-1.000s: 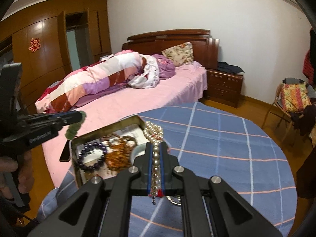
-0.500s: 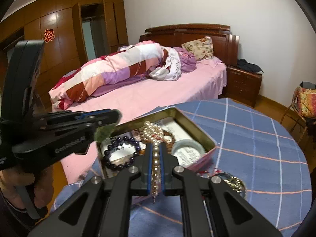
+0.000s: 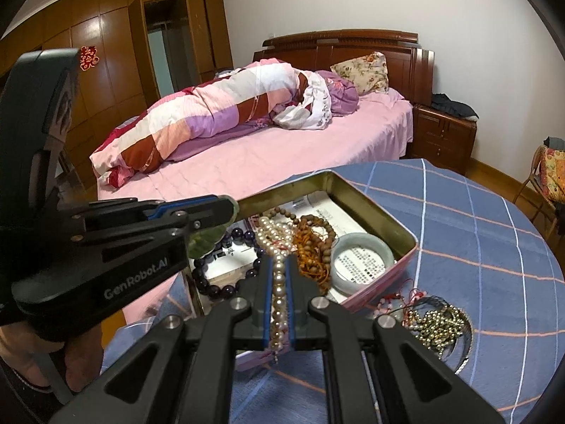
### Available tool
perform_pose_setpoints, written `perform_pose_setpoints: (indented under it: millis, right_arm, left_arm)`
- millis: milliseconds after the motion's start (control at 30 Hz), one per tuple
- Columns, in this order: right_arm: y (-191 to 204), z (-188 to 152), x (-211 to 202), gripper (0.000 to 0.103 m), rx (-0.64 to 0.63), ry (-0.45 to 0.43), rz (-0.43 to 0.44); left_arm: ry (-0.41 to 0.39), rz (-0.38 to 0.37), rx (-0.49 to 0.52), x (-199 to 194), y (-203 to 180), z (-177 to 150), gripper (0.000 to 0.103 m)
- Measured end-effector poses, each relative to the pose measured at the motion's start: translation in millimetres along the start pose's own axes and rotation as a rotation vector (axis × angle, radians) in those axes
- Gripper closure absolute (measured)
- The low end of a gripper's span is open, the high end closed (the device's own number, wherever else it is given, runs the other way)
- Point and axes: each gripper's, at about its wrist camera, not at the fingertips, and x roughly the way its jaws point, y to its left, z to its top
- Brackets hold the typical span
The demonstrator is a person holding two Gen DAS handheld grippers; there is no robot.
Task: Organize jewelry
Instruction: 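Carry the green bangle and pearl necklace over the pink tin with both tools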
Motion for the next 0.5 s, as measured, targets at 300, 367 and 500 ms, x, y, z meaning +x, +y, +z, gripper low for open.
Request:
perform_pose_setpoints:
  millis: [300, 367, 500]
  right_arm:
    - [3, -5, 11, 0.094, -0.004, 0.025, 0.005]
    - [3, -6, 12, 0.094, -0.002, 0.031, 0.009]
    - [2, -8, 14, 0.094, -0.002, 0.037, 0.011]
  left_arm:
    - [0.023, -0.001, 0.008, 7, -1, -4, 0.097]
    - [0.029, -0.001, 0.008, 8, -1, -4, 0.097]
    - [0.037, 0.003, 0.012, 11, -2, -6, 0.097]
